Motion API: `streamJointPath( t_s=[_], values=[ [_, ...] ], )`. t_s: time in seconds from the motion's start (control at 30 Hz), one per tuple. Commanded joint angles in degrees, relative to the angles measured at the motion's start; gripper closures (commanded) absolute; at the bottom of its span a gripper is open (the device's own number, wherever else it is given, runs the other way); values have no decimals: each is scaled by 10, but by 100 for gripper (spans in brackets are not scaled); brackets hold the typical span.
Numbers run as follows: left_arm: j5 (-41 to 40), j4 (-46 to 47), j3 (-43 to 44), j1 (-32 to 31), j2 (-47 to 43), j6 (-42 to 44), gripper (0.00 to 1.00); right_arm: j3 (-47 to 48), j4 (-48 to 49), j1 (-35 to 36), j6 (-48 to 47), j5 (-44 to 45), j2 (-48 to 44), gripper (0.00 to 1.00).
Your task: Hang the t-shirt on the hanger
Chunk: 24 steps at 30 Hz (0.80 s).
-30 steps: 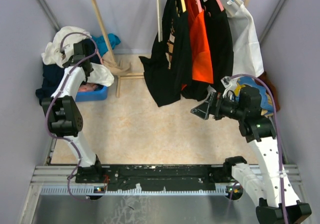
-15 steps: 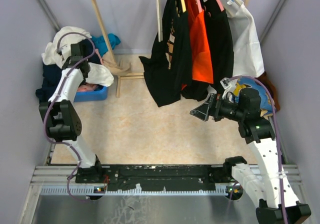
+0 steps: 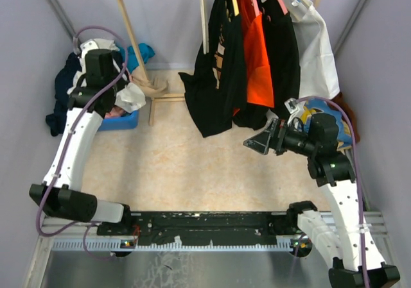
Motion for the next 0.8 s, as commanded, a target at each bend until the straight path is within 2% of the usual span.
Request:
streamJointPath(
  t_s=[0.0,0.23,0.47,0.53,0.6,0.77],
  values=[
    [76,-62,72,-28,-47,4,100,52,29,3,21,-17,-7,2],
    [187,-126,134,-81,-123,-23,100,109,-15,2,5,-4,10,1],
    [368,-122,143,-93,-151,-67,100,136,-28,3,5,7,16,1],
    [424,-91,117,-102,-161,-84,100,145,-34,2,0,12,16,1],
    [447,-83,94,-119,-163,-97,100,153,-42,2,-5,20,17,1],
    [423,-42,-2,-202,-159,-101,100,144,-53,3,-12,33,17,1]
  ],
)
